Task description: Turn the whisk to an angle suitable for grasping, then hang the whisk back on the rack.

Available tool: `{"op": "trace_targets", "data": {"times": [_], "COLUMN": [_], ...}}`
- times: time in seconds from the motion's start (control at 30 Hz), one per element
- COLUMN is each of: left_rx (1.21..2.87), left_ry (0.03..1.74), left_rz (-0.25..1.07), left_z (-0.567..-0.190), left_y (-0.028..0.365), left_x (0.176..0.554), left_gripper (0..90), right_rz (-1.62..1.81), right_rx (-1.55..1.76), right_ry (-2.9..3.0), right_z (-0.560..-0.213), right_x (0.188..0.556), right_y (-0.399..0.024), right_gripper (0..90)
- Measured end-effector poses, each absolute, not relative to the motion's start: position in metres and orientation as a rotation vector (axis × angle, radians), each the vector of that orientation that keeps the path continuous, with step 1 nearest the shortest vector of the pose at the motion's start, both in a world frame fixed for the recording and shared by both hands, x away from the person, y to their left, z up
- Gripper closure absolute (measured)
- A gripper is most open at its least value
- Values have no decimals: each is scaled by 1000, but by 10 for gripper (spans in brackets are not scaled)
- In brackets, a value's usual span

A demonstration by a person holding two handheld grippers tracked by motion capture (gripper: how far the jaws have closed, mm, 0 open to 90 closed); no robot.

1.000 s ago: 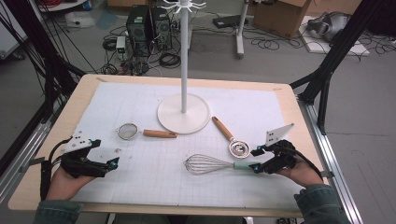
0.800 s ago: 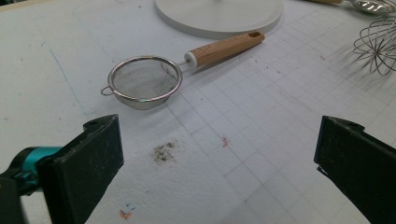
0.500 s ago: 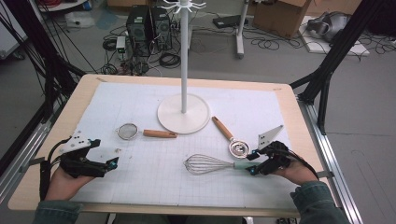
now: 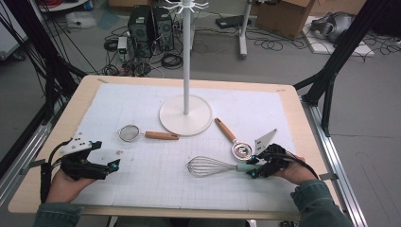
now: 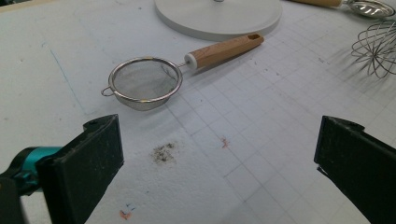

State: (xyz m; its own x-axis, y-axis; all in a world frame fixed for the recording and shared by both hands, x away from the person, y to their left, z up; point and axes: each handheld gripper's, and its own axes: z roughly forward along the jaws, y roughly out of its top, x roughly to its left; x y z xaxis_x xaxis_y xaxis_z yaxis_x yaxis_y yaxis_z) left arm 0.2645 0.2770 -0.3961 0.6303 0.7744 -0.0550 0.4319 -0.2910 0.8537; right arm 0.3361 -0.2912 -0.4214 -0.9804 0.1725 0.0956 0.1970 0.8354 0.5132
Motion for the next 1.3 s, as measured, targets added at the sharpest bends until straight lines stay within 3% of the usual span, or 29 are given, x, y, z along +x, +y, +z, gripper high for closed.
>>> {"op": "trace_targets", "data": {"times": [0.43,1.3], "left_rx": [1929,1920], "left_ry": [958,933], "left_rz": [458,461], "left_z": [-398,-395], "left_y": [276,273], "left_x": [265,265], "left_gripper": [17,17], "right_rz": [-793,-878], "right_rx": [-143,-171], "right_ry": [-3014,-2971], "right_z": [-422,-414], "right_x": [341,331], "right_y": [-289,-292], "right_gripper": [655,678]}}
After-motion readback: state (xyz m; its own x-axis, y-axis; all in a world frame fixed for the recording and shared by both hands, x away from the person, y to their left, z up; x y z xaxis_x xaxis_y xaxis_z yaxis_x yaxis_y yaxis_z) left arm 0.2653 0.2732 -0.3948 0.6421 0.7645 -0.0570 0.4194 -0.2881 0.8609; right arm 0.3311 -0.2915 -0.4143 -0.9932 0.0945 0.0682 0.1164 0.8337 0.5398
